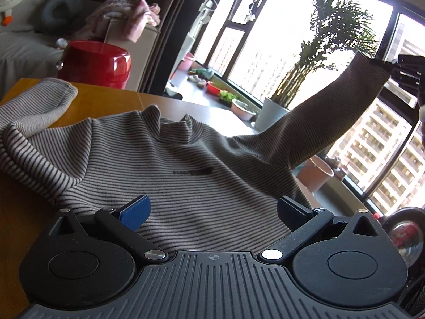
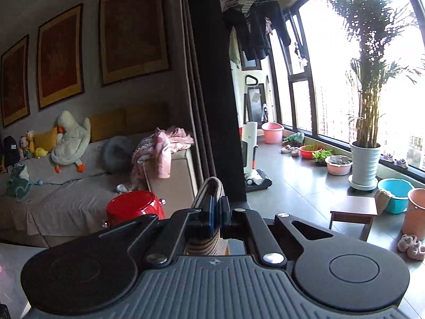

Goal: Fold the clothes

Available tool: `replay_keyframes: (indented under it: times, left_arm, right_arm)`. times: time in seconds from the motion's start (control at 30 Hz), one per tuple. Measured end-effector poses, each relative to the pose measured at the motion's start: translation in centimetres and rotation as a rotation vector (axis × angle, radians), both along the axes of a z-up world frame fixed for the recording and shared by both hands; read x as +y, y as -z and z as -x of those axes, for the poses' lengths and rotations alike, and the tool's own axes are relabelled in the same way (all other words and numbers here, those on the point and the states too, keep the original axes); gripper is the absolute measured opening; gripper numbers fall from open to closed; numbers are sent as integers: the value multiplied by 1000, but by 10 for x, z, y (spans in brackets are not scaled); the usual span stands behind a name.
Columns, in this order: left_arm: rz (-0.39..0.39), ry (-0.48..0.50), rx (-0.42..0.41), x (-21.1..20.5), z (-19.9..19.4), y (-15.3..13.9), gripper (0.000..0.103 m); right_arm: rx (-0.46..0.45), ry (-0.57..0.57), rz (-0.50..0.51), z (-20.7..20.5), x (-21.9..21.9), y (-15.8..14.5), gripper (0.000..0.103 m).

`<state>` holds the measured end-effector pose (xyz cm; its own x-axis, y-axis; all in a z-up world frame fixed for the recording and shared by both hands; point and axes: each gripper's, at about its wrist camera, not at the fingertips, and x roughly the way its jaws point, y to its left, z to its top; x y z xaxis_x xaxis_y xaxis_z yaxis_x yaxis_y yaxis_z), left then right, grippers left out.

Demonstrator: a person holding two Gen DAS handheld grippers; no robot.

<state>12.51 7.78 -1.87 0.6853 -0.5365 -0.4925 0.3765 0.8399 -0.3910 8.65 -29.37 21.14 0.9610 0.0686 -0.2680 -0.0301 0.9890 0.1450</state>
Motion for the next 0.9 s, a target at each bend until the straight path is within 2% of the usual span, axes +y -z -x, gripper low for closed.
replay_keyframes:
  times: [0.2, 0.3, 0.43, 0.53, 0.67, 0.73, 0.87, 0.9]
  left_arm:
    - [-53, 24, 20, -9, -1, 9, 103]
    - [-52, 25, 25, -9, -3, 10, 103]
    - [-53, 27, 24, -9, -2, 11, 103]
    - [-53, 28, 24, -9, -1, 11, 103]
    - [-52, 28, 26, -9, -1, 12, 103]
    - [-55, 28, 25, -9, 0, 12, 103]
    - [-56, 27, 24, -10, 0, 12, 103]
    - [-55, 27, 24, -10, 0, 12, 103]
  right_arm:
    - [30, -205, 38, -44, 83, 4, 3]
    - [63, -300, 59, -60, 127, 13, 4]
    - [117, -384, 99, -75, 176, 31, 4]
    - [137, -426, 93, -81, 194, 38, 6]
    - [151, -433, 83, -83, 193, 46, 30]
    - [174, -417, 65, -84, 184, 56, 38]
    - [239, -383, 3, -85, 158, 84, 70]
    - [262, -377, -22, -85, 151, 95, 75]
